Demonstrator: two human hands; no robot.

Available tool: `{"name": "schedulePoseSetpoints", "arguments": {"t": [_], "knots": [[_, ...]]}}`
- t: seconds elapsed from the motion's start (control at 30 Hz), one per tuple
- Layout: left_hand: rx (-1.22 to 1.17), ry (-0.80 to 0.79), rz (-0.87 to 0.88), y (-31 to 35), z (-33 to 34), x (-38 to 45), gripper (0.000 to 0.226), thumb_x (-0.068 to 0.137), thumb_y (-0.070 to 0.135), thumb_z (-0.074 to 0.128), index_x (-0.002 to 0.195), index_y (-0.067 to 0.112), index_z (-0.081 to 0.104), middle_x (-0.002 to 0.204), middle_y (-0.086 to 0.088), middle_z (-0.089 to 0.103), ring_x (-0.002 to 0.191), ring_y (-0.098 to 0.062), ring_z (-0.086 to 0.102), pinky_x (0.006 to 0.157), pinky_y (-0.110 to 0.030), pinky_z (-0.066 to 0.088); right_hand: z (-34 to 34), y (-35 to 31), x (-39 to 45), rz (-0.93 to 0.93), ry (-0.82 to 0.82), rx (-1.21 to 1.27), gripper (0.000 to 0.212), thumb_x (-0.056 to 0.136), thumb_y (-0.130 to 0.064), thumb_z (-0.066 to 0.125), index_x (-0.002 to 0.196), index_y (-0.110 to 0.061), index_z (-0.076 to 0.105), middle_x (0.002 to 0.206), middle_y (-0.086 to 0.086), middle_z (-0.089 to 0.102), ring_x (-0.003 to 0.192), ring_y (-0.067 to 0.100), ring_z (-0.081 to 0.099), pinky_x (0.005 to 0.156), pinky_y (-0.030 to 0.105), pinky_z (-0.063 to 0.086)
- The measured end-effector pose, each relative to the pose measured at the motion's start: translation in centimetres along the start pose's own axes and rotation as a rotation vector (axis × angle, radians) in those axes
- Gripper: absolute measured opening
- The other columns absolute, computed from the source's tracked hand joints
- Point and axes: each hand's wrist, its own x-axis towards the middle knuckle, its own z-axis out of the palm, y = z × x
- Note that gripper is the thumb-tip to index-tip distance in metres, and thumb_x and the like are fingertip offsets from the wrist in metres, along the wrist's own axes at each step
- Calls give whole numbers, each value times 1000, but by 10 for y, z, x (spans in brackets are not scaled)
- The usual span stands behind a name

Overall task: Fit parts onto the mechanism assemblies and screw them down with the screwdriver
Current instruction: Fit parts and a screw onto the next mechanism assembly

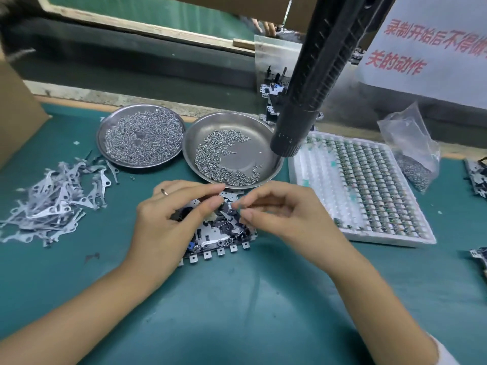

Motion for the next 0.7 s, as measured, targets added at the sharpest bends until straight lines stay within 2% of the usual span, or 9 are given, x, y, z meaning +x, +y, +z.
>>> {"name": "schedulePoseSetpoints", "arguments": {"t": [0.07,0.13,0.27,0.33,0.43,0.6,0.7], "knots": [[3,-7,0,-1,0,0,20,78,34,67,97,39,72,91,26,66,89,-4,56,85,-30,45,9,6,7,0,53,67,23,77,6,71,83,-16,71,82,3,73,75,14,68,77,28,57],[13,-15,-7,-1,-1,0,30,77,38,68,107,41,67,90,25,66,88,-5,56,86,-29,44,13,10,11,5,115,148,28,75,7,72,89,-17,69,84,1,74,78,15,69,76,24,56],[8,-46,-22,-3,-1,0,24,77,44,66,100,49,66,86,23,67,90,-13,57,86,-32,46,15,15,11,-15,173,168,25,73,6,73,87,-14,72,87,2,75,81,12,70,73,18,53],[6,-57,-32,-4,-1,-1,23,76,44,66,98,52,66,84,22,67,91,-15,56,85,-27,45,17,18,11,-15,176,174,21,74,4,73,87,-12,74,89,5,75,83,14,71,75,20,54],[20,-67,-38,-6,-1,0,23,75,42,69,98,45,68,84,19,67,90,-17,55,83,-17,39,17,19,10,-24,174,203,21,75,3,72,86,-15,75,85,2,75,81,11,71,73,18,53],[27,-74,-15,-4,0,1,27,74,39,73,100,41,68,87,20,67,87,-6,54,83,-22,37,19,19,11,-47,169,238,22,76,4,71,87,-14,75,82,1,75,74,8,70,69,16,52],[38,-83,18,-3,0,1,30,76,42,66,106,40,64,90,24,67,86,-1,56,85,-25,36,20,21,11,-57,162,230,19,78,4,70,90,-11,74,83,2,75,75,8,69,70,16,52]]}}
